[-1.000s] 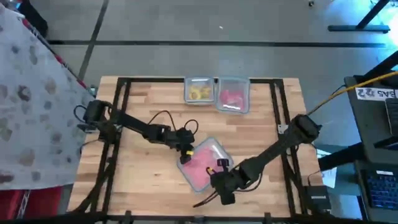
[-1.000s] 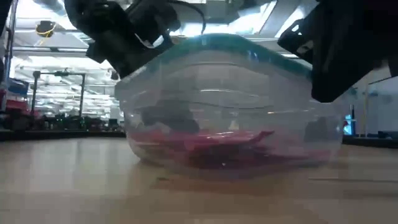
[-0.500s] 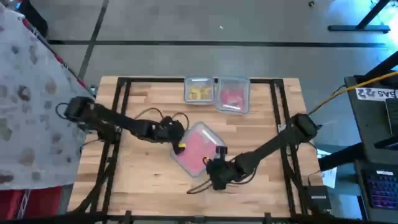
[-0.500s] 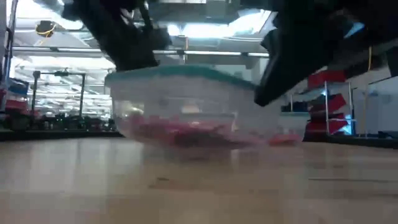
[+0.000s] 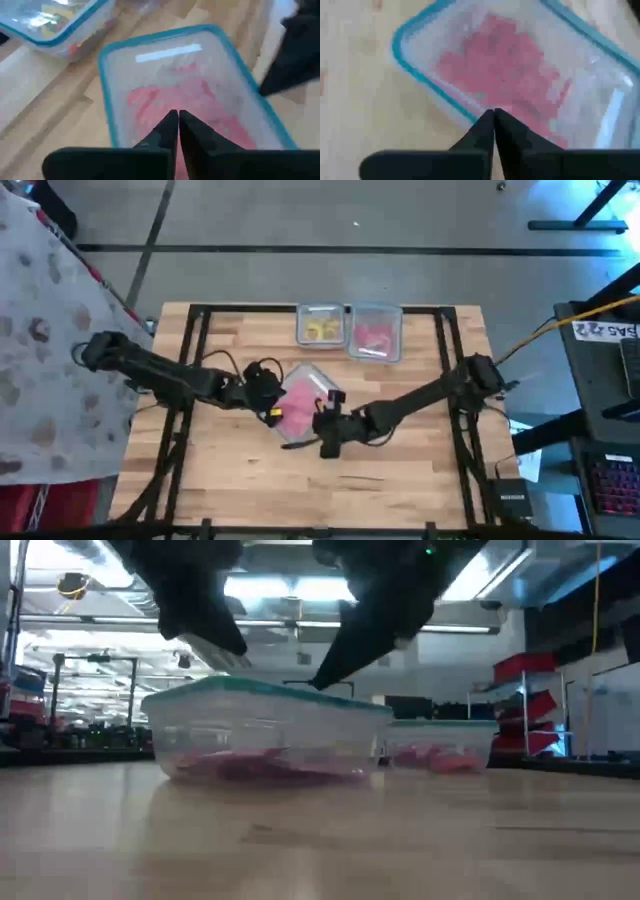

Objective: Sort candy
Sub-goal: Return to Home Position

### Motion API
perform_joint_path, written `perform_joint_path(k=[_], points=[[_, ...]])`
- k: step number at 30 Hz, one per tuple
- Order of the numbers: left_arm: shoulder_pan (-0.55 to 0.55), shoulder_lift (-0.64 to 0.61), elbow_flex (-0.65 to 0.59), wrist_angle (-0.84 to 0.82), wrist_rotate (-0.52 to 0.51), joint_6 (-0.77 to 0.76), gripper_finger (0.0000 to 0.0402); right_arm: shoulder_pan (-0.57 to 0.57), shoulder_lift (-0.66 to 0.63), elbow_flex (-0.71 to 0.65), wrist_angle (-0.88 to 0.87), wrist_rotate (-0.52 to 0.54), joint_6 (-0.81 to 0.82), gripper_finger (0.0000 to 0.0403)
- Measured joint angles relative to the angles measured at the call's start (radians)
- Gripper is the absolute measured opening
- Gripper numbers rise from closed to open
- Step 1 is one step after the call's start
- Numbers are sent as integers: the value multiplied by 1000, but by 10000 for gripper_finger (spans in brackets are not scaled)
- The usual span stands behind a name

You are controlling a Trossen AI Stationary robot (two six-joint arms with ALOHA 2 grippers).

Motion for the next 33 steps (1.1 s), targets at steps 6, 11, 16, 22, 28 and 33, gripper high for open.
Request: perform_joint_path(k=[6, 11, 16, 22, 28, 33], points=[[-88, -106, -1, -12, -44, -20, 0, 60, -112, 1, -241, 65, 44, 1], [-202, -237, -1, -36, -156, -25, 0, 111, -255, -37, -339, 161, 132, 1], [-294, -374, -26, -50, -276, -50, 0, 123, -497, -222, -281, 154, 197, 1], [-307, -494, -114, -47, -291, -103, 0, 82, -837, -476, -141, 74, 227, 1], [-284, -593, -260, 138, -262, -74, 0, -24, -1135, -689, 28, -93, 213, 1], [-225, -695, -394, 292, -179, -32, 0, -118, -1319, -800, 63, -201, 219, 1]])
